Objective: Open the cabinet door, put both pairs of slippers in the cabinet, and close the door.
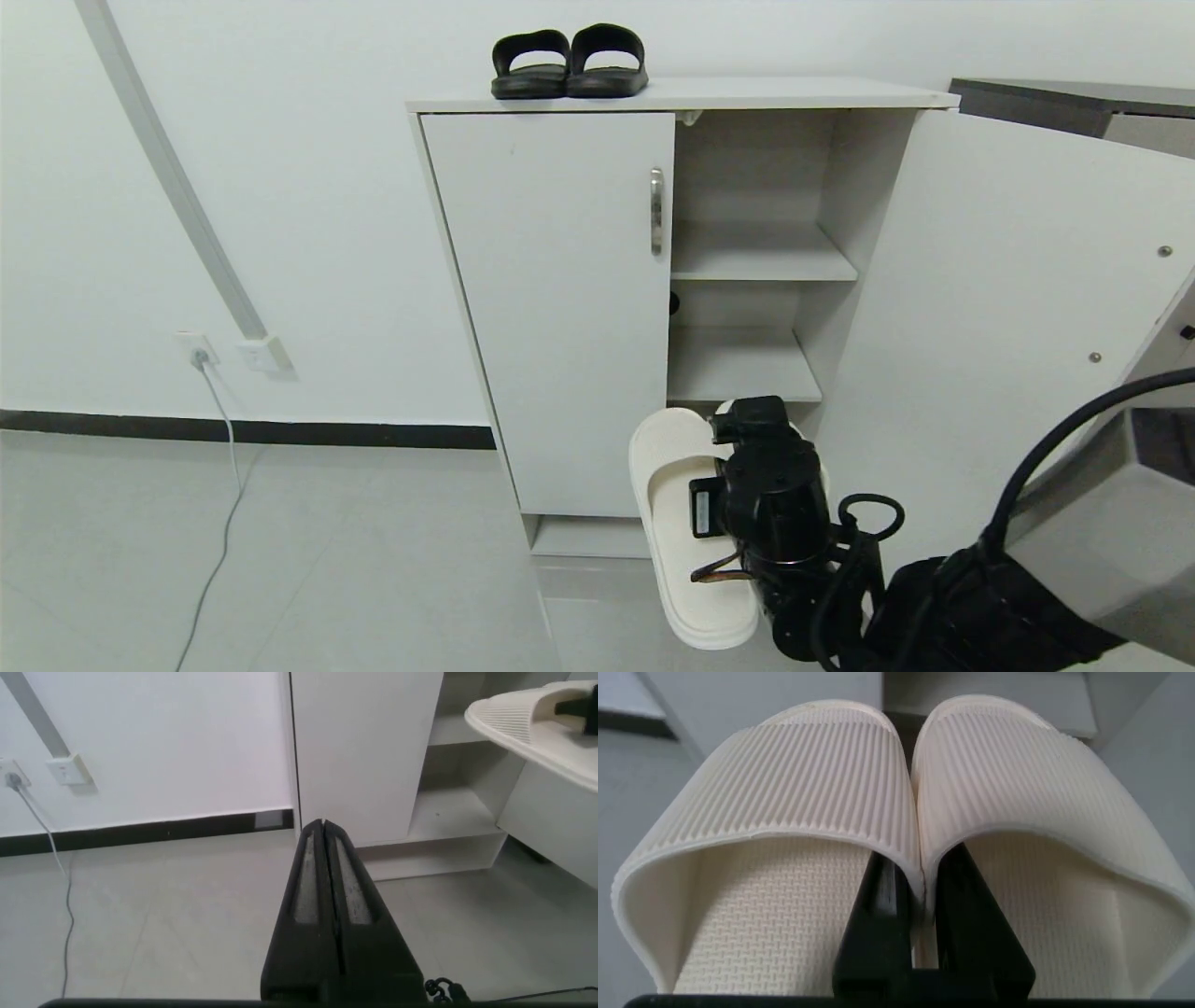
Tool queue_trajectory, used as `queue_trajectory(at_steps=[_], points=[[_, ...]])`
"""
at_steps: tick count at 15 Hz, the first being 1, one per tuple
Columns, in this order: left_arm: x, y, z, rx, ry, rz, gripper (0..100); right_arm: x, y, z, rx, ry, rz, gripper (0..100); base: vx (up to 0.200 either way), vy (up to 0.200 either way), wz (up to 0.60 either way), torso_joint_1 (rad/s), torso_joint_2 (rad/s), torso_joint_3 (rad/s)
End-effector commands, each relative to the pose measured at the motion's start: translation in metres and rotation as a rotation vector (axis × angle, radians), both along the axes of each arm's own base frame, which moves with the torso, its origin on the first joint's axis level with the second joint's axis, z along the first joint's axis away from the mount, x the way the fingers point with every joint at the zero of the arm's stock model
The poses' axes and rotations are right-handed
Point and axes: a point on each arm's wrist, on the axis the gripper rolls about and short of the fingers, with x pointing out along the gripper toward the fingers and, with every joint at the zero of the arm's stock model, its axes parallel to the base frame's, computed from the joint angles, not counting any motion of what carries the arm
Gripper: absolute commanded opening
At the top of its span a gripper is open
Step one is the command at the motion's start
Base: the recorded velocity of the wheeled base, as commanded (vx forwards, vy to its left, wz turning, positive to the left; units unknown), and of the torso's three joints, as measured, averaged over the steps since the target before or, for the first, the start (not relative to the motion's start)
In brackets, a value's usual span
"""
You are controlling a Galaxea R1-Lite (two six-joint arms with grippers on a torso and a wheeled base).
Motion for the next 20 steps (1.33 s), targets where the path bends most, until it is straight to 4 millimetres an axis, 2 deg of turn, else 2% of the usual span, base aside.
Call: queue_trajectory(at_steps=[1,4,11,16,20], points=[[0.000,0.000,0.000,0.000,0.001,0.000,0,0.009,0.012,-0.016,-0.019,0.001,-0.055,0,0.000,0.000,0.00,0.000,0.00,0.000],[0.000,0.000,0.000,0.000,0.001,0.001,0,0.017,0.007,-0.015,-0.019,-0.015,-0.119,0,0.000,0.000,0.00,0.000,0.00,0.000],[0.000,0.000,0.000,-0.006,0.001,0.001,0,0.023,0.002,-0.018,-0.025,-0.009,-0.140,0,0.000,-0.200,0.00,0.003,0.00,0.000],[0.000,0.000,0.000,-0.011,0.001,0.001,0,0.021,0.002,-0.023,-0.009,-0.006,-0.091,0,0.000,0.000,0.00,0.000,0.00,0.000],[0.000,0.000,0.000,-0.011,0.001,0.001,0,0.025,0.008,-0.037,-0.018,0.011,-0.054,0,0.000,0.000,0.00,0.000,0.00,0.000]])
